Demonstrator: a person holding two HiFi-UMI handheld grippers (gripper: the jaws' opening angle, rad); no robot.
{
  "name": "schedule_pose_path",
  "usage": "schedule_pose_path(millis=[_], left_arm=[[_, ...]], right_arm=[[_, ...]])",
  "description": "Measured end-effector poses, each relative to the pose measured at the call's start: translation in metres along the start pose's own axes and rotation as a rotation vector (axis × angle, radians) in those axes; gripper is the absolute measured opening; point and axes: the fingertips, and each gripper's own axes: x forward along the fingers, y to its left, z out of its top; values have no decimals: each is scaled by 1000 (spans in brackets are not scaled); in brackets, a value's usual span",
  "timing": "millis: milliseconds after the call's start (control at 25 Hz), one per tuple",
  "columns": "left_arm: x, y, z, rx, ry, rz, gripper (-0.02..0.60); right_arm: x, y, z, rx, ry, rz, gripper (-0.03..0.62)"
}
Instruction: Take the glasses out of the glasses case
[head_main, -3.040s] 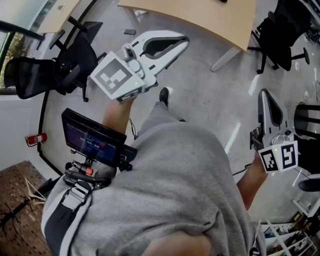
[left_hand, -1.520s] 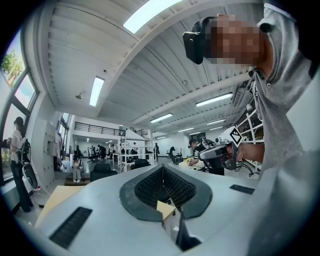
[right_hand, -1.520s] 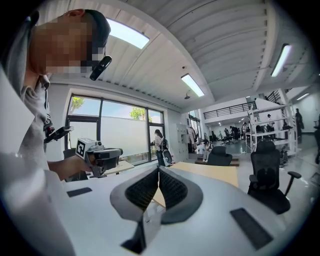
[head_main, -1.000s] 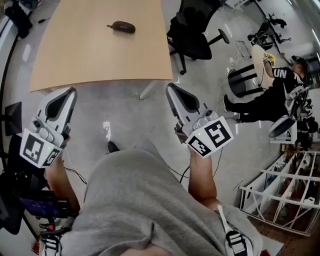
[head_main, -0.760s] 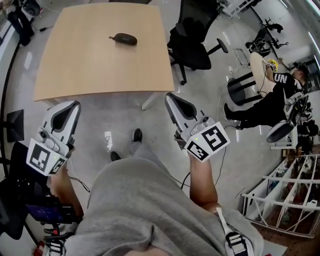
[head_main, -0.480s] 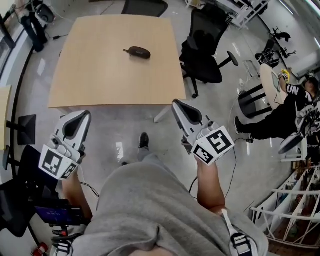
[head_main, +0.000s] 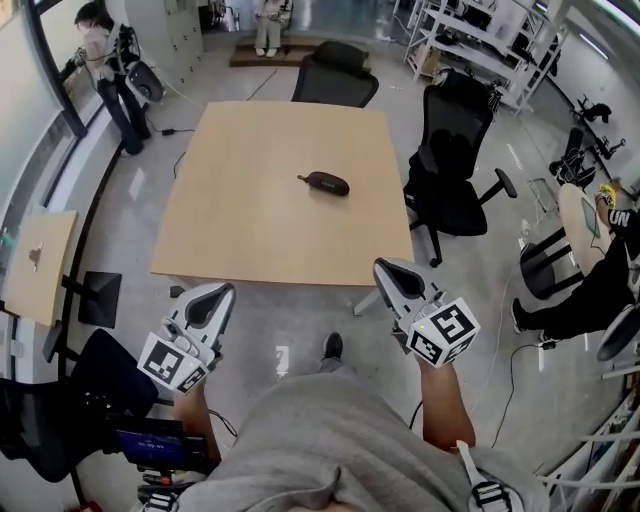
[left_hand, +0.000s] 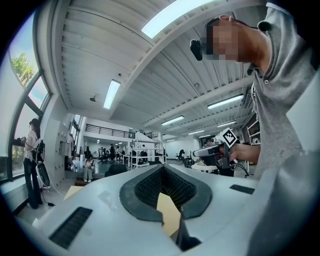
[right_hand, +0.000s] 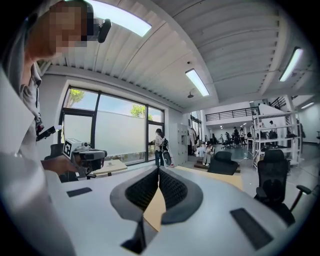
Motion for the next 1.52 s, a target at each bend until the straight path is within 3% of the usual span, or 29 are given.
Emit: schedule_pose_path(millis=[440, 960, 1240, 1520], left_arm=[[89, 38, -13, -13, 56, 21, 5], [233, 43, -20, -11, 82, 40, 5], [280, 57, -25, -17, 117, 15, 5], [302, 47, -31, -17, 120, -49, 5]], right_arm=[[52, -94, -3, 46, 13, 35, 9], [87, -223, 4, 53, 1, 135, 8], [99, -264, 2, 98, -12, 133, 8], [81, -273, -6, 120, -28, 85, 8]])
